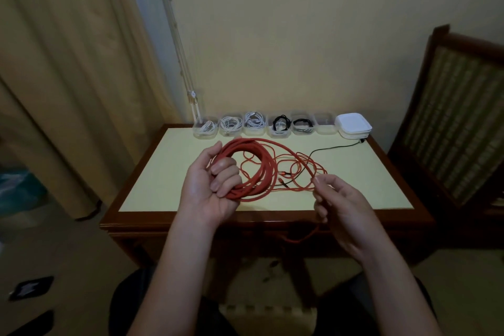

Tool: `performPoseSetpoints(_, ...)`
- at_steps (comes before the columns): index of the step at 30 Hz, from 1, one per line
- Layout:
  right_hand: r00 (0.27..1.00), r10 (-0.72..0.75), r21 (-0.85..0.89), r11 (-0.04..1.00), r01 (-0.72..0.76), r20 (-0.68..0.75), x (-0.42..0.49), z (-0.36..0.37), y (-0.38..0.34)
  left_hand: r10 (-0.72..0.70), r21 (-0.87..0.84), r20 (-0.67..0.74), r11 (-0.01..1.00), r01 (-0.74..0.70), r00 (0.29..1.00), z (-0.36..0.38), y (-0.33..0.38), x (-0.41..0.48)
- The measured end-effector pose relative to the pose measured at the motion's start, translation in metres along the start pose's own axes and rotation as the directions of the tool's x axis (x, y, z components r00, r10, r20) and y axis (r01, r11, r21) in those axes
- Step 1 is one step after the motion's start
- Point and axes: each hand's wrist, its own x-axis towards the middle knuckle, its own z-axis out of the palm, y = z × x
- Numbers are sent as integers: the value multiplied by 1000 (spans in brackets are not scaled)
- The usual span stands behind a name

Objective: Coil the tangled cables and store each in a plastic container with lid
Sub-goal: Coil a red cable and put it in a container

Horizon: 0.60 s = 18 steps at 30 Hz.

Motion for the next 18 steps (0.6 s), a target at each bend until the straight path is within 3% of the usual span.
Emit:
performPoseSetpoints(4, 986, -39, -151, 988, 14, -160, -3, -4, 9, 84, -96, 3, 992, -83, 996, 0, 4, -1)
performPoseSetpoints(10, 951, -142, -425, 905, 12, -276, 0, -4, 36, 253, -65, -90, 964, -259, 963, 4, 9, 4)
performPoseSetpoints(11, 942, -210, -546, 837, 35, -261, 0, -4, 39, 291, -7, -109, 956, -293, 951, 4, 9, 6)
performPoseSetpoints(13, 924, -362, -814, 569, 116, -121, -1, -2, 45, 380, 182, -115, 917, -356, 918, 2, 6, 9)
performPoseSetpoints(15, 911, -406, -923, 317, 219, 77, -2, 1, 47, 472, 429, -84, 812, -396, 877, -2, -1, 13)
performPoseSetpoints(18, 889, -372, -917, 187, 353, 266, -2, 13, 42, 525, 734, -18, 585, -345, 851, -10, -16, 16)
